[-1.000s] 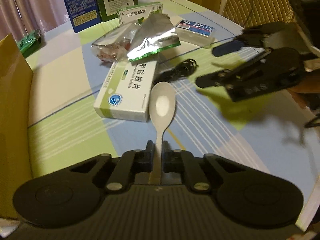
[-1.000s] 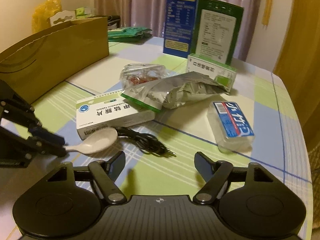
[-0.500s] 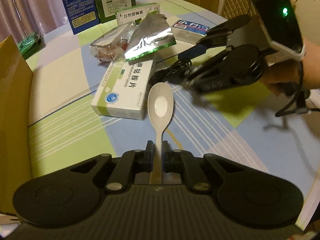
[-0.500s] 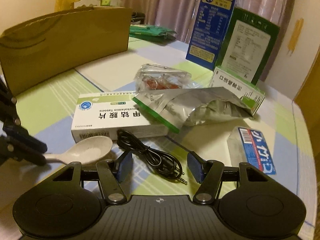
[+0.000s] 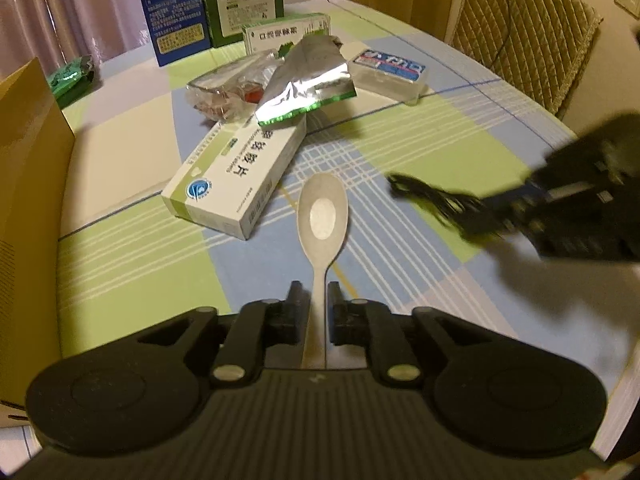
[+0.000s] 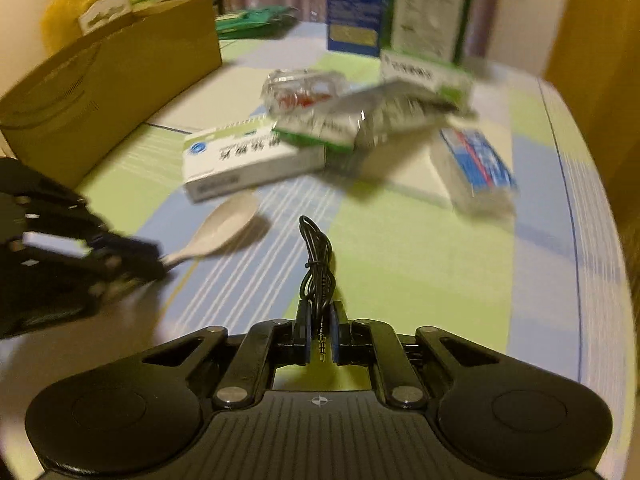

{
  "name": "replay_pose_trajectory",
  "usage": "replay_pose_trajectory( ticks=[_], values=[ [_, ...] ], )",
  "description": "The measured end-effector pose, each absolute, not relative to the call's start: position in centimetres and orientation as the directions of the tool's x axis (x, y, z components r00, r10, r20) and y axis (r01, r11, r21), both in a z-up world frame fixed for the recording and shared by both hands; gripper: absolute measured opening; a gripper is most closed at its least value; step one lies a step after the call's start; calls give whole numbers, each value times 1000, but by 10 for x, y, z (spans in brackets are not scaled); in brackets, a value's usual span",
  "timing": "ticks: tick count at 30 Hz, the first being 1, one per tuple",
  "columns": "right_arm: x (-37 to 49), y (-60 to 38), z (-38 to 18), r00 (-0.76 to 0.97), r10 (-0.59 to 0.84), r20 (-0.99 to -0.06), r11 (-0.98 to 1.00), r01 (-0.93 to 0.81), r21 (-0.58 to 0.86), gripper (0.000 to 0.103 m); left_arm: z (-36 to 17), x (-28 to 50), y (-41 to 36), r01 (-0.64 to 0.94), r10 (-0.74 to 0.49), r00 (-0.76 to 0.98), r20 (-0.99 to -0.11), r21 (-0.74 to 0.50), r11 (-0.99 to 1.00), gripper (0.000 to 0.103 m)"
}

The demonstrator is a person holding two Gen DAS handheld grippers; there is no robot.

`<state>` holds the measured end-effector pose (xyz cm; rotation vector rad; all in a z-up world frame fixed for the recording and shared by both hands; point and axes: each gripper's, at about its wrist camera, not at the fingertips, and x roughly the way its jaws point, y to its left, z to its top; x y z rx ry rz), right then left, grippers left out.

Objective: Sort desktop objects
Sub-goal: 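Grasp the white spoon with the left gripper while the right gripper grasps the black cable, then lift the black cable with the right gripper while the left gripper holds the spoon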

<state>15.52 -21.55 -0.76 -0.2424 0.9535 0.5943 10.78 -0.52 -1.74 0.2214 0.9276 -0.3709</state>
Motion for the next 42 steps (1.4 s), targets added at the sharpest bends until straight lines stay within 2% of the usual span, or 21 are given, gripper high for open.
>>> replay_pose_trajectory(
  ticks=[2, 3, 5, 6, 7, 15, 17, 18, 19, 30, 37, 38, 40, 41, 42],
  values=[
    [143, -223, -7, 442, 379, -813, 833, -545, 92, 6, -16, 108, -7, 406, -218, 562, -798, 37, 913, 24],
    [140, -225, -6, 454, 376, -808, 840, -535, 90, 11, -15, 109, -9, 407, -217, 575, -789, 46, 912, 26],
    [134, -226, -5, 479, 356, -802, 847, -528, 61, 31, -15, 111, -13, 413, -218, 601, -769, 66, 908, 34],
    [133, -225, -4, 496, 352, -794, 844, -535, 39, 49, -15, 113, -16, 416, -218, 614, -759, 77, 906, 40],
    [132, -223, -4, 512, 343, -787, 840, -542, 14, 55, -16, 115, -19, 420, -220, 624, -750, 85, 904, 41],
    [127, -212, -10, 538, 302, -787, 796, -597, -102, 55, -36, 128, -34, 444, -219, 650, -728, 130, 886, 42],
    [131, -215, -12, 534, 304, -789, 806, -585, -86, 55, -36, 129, -34, 434, -215, 652, -727, 125, 892, 39],
    [133, -216, -11, 530, 309, -789, 813, -578, -69, 55, -35, 129, -34, 431, -215, 651, -728, 122, 894, 29],
    [136, -217, -12, 527, 317, -788, 819, -571, -52, 55, -35, 130, -33, 427, -210, 650, -730, 123, 896, 27],
    [148, -218, -13, 529, 356, -770, 830, -558, 1, 55, -3, 123, -23, 387, -239, 680, -693, 62, 920, 26],
    [156, -216, -18, 540, 368, -757, 835, -550, 14, 55, -2, 123, -16, 375, -230, 671, -705, 55, 926, 26],
    [158, -215, -20, 541, 367, -757, 834, -551, 10, 54, -2, 123, -16, 376, -231, 669, -707, 54, 925, 26],
    [161, -211, -24, 540, 348, -766, 836, -549, -7, 42, -2, 122, -16, 380, -233, 666, -709, 53, 923, 26],
    [161, -211, -24, 540, 352, -764, 838, -545, 0, 39, -2, 122, -16, 382, -234, 665, -710, 53, 923, 26],
    [162, -211, -23, 535, 350, -769, 841, -541, 7, 28, -1, 122, -15, 382, -235, 664, -710, 52, 923, 26]
  ],
)
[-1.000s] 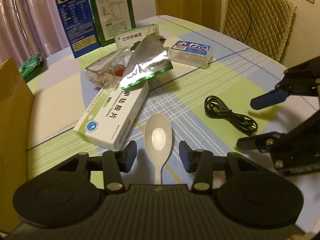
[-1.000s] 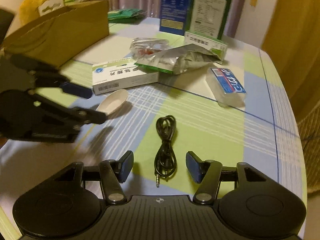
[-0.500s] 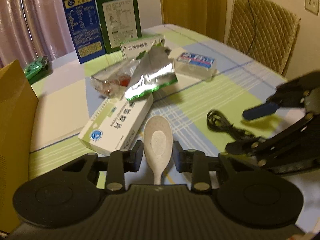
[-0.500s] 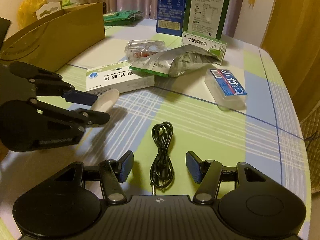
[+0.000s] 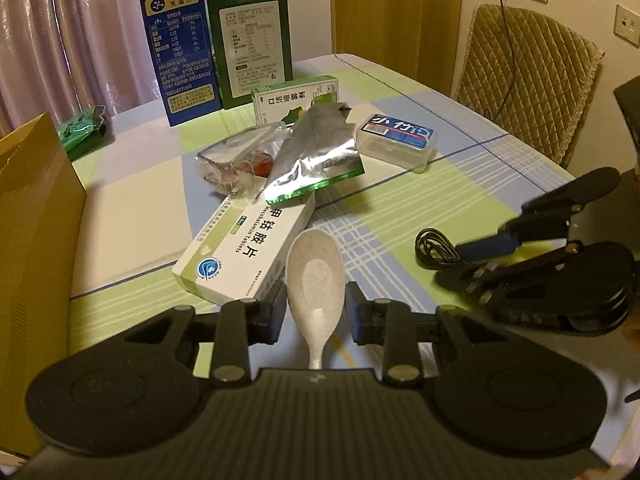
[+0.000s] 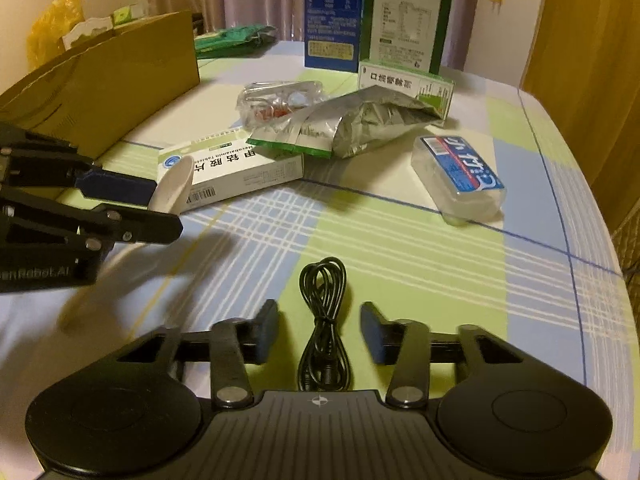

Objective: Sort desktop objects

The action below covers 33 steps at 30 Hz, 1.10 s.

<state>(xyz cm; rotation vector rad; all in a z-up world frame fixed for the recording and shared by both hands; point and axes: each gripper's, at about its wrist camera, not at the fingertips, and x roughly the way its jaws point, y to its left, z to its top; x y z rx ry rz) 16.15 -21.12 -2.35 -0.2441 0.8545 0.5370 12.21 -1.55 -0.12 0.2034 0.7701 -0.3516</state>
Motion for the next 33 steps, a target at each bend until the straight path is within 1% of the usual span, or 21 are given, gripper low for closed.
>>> replay_pose_trajectory(
  ticks=[1, 3, 6, 13, 20, 21, 22, 23, 28, 33],
  values=[
    [160, -211, -22, 535, 339, -774, 844, -536, 0, 11, -1, 122, -15, 382, -236, 663, -711, 50, 923, 26],
    [155, -210, -20, 544, 311, -779, 852, -524, -26, 11, 0, 122, -15, 382, -238, 662, -711, 47, 923, 26],
    [152, -212, -19, 545, 312, -778, 859, -512, -15, 10, 4, 121, -16, 385, -247, 662, -707, 38, 922, 26],
    [150, -222, 9, 615, 365, -698, 879, -475, 41, 10, 26, 110, -21, 398, -249, 692, -677, 71, 915, 26],
    [142, -221, 34, 629, 377, -679, 888, -453, 74, 10, 57, 91, -2, 349, -221, 720, -658, 68, 935, 26],
    [139, -218, 39, 629, 382, -677, 887, -455, 77, 10, 63, 88, 5, 337, -210, 725, -656, 72, 939, 17],
    [136, -213, 45, 628, 391, -673, 883, -462, 82, 10, 68, 85, 10, 331, -204, 726, -656, 74, 941, 3],
    [133, -208, 50, 628, 399, -668, 879, -469, 85, 10, 75, 84, 17, 318, -194, 728, -657, 73, 945, 1],
    [120, -162, 91, 632, 472, -615, 836, -541, 86, 10, 114, 72, 62, 233, -119, 773, -623, 105, 967, 1],
    [107, -110, 125, 627, 533, -568, 790, -609, 69, 10, 130, 59, 101, 202, -108, 778, -619, 84, 976, 1]
  ],
)
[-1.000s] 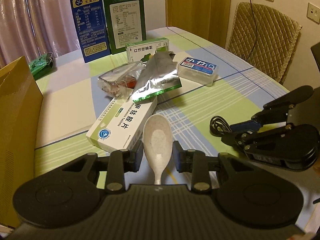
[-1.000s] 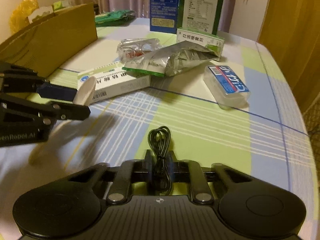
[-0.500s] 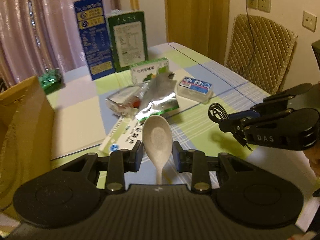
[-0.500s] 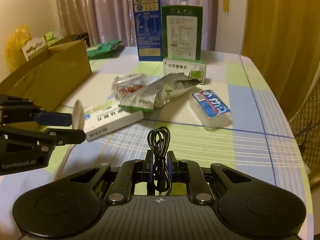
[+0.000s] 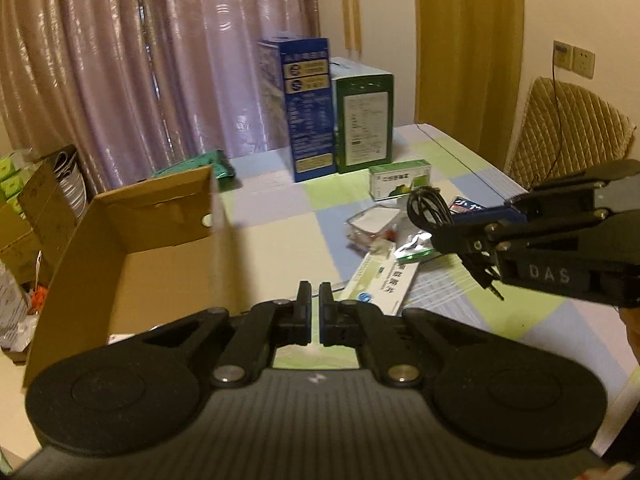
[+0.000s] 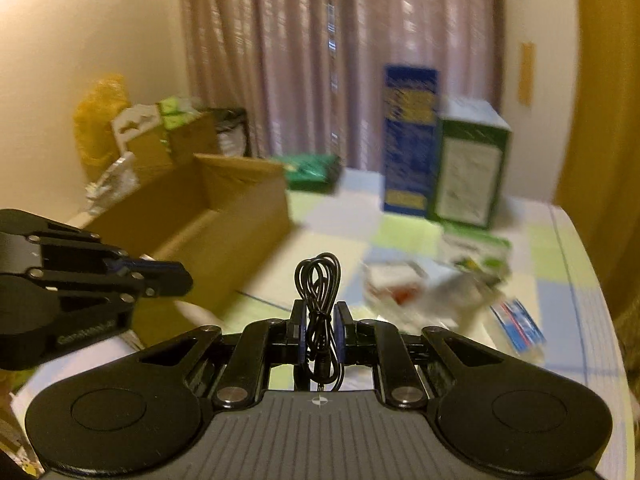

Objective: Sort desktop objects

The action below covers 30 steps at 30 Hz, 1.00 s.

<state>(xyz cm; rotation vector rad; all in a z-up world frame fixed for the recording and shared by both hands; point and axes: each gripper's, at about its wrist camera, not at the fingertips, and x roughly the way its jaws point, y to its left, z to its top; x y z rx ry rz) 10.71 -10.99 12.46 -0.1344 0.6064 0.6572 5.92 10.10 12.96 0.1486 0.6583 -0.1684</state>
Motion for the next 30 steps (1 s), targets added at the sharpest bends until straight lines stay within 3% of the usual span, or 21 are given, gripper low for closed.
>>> replay_pose_trajectory(
  ticks=[5, 10, 12, 16, 18, 21, 30],
  values=[
    [95, -88, 134, 622, 552, -555, 772, -633, 57, 10, 124, 48, 119, 185, -128, 762, -634, 24, 982, 1],
    [93, -95, 109, 609, 519, -599, 782, -621, 46, 10, 103, 53, 111, 179, -136, 734, -665, -2, 984, 6],
    [92, -106, 97, 602, 504, -619, 789, -613, 46, 10, 92, 61, 105, 178, -145, 719, -680, -22, 984, 13],
    [103, -128, 73, 589, 477, -653, 806, -589, 57, 10, 65, 86, 88, 153, -137, 687, -713, -42, 987, 17],
    [109, -138, 63, 584, 466, -665, 813, -578, 62, 10, 53, 99, 83, 132, -127, 675, -727, -50, 990, 28],
    [119, -152, 49, 579, 453, -678, 822, -565, 67, 10, 33, 120, 76, 99, -115, 656, -746, -66, 993, 34],
    [147, -180, 14, 556, 442, -704, 841, -530, 109, 10, -13, 173, 54, 79, -91, 602, -793, -54, 995, 35]
  ],
)
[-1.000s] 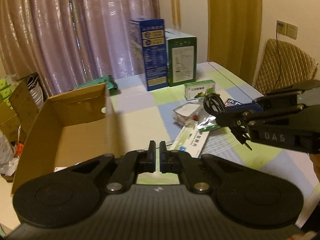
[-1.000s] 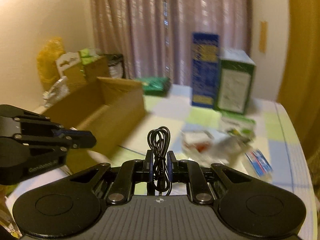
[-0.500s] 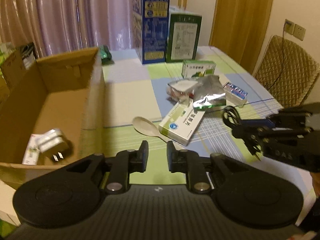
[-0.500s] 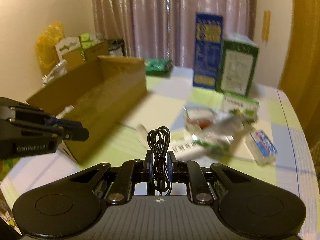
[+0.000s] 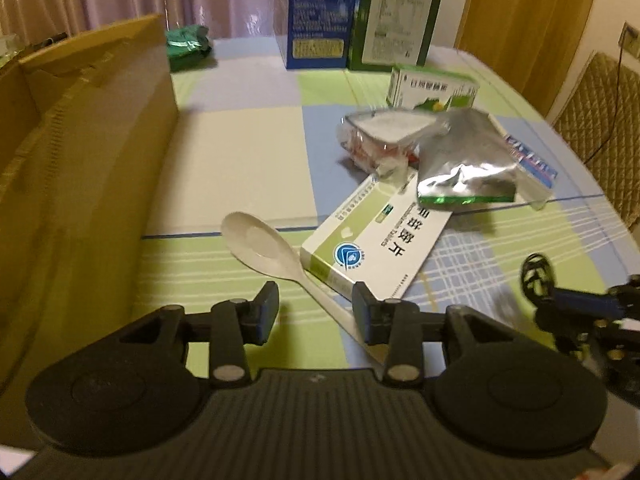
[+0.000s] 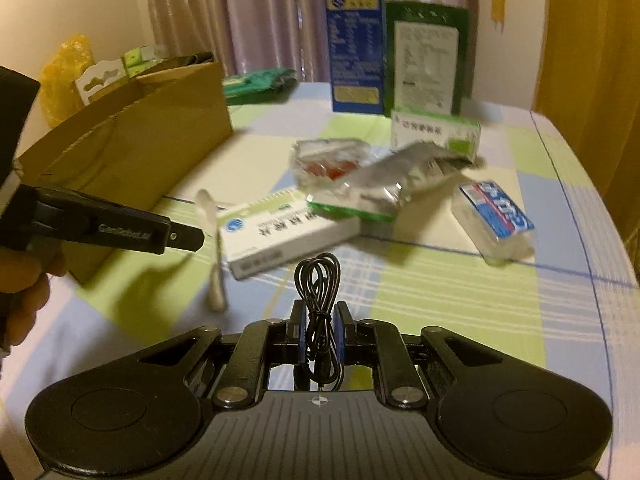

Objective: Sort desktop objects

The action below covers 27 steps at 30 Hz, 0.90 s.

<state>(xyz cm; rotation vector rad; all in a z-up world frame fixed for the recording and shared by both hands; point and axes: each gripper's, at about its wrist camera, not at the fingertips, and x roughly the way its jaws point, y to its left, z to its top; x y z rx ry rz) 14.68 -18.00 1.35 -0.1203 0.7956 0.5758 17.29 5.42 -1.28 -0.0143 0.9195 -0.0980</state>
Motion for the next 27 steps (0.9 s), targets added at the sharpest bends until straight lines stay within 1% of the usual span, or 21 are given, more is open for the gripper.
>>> replay_pose_trajectory(
  ticks=[2, 4, 6, 8, 9, 10, 11, 12, 15, 21, 24, 26, 27],
  values=[
    [150, -183, 13, 554, 446, -703, 843, -524, 122, 10, -23, 179, 53, 73, -74, 583, -809, -38, 997, 36],
    [151, -185, 17, 558, 454, -695, 842, -524, 129, 10, -25, 179, 52, 78, -65, 601, -797, -22, 997, 37],
    [151, -183, 20, 564, 460, -686, 840, -526, 132, 10, -28, 181, 52, 72, -52, 591, -805, -11, 997, 35],
    [151, -183, 21, 564, 462, -684, 840, -525, 135, 10, -31, 180, 52, 80, -45, 608, -793, 4, 997, 34],
    [151, -183, 20, 561, 462, -687, 841, -524, 137, 10, -31, 179, 51, 87, -42, 608, -793, 13, 996, 31],
    [152, -182, 19, 559, 460, -690, 842, -522, 138, 10, -30, 178, 51, 87, -46, 604, -796, 9, 996, 26],
    [151, -182, 17, 558, 456, -693, 843, -520, 137, 10, -28, 177, 52, 86, -49, 597, -801, 2, 996, 11],
    [151, -182, 16, 557, 452, -696, 845, -517, 135, 10, -27, 173, 51, 87, -43, 590, -806, 11, 996, 8],
    [149, -184, 14, 558, 443, -702, 850, -509, 132, 10, -25, 157, 44, 117, -37, 580, -814, 38, 992, 5],
    [133, -193, 14, 550, 417, -724, 860, -497, 118, 10, -16, 96, 18, 228, -121, 539, -833, 6, 974, 5],
    [118, -202, 14, 543, 402, -737, 869, -481, 118, 10, -16, 71, 6, 270, -173, 520, -836, -31, 962, 4],
    [109, -208, 12, 538, 391, -747, 874, -471, 119, 10, -16, 62, 1, 272, -185, 529, -828, -41, 961, 10],
    [105, -211, 12, 536, 386, -751, 877, -466, 119, 10, -15, 60, -2, 268, -178, 548, -818, -30, 963, 18]
  ],
)
